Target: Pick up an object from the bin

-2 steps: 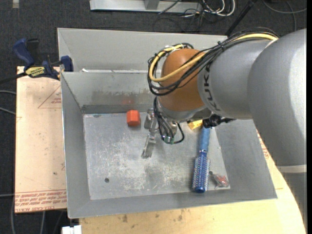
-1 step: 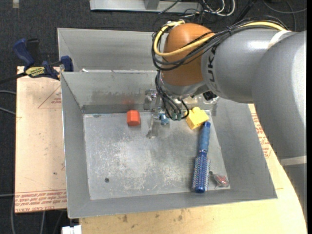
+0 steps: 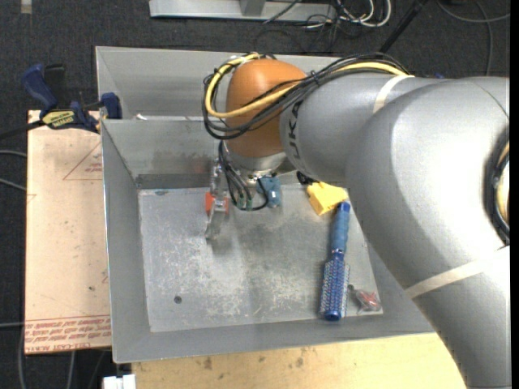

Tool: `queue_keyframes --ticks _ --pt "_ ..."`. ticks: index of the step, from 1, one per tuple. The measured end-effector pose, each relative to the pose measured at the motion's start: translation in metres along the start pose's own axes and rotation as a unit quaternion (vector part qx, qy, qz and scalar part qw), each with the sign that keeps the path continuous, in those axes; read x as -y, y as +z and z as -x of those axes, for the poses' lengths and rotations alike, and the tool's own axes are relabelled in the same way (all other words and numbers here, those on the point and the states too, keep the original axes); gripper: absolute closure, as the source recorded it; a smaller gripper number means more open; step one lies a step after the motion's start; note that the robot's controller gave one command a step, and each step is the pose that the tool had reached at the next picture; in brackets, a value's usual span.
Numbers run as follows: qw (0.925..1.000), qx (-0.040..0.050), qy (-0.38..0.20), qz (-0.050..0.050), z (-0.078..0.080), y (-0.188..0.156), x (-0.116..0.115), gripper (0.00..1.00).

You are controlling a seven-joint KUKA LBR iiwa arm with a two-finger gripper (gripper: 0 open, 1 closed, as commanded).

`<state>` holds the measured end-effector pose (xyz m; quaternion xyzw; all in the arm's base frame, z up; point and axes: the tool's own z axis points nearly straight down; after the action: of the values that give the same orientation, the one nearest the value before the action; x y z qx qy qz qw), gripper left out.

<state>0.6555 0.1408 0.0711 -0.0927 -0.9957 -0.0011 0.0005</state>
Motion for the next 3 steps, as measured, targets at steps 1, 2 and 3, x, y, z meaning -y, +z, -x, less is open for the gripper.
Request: queue_keyframes --ticks 1,2,3 --pt "0.9933 0.0021 0.115 0.0 0.0 0.0 0.044 0.0" --pt "1.0 -0.0043 -0.007 -0.002 -0.002 0.002 -0.007 0.0" --pt "0.9999 0.0015 -0.013 -0.002 0.01 0.001 0.081 0.0"
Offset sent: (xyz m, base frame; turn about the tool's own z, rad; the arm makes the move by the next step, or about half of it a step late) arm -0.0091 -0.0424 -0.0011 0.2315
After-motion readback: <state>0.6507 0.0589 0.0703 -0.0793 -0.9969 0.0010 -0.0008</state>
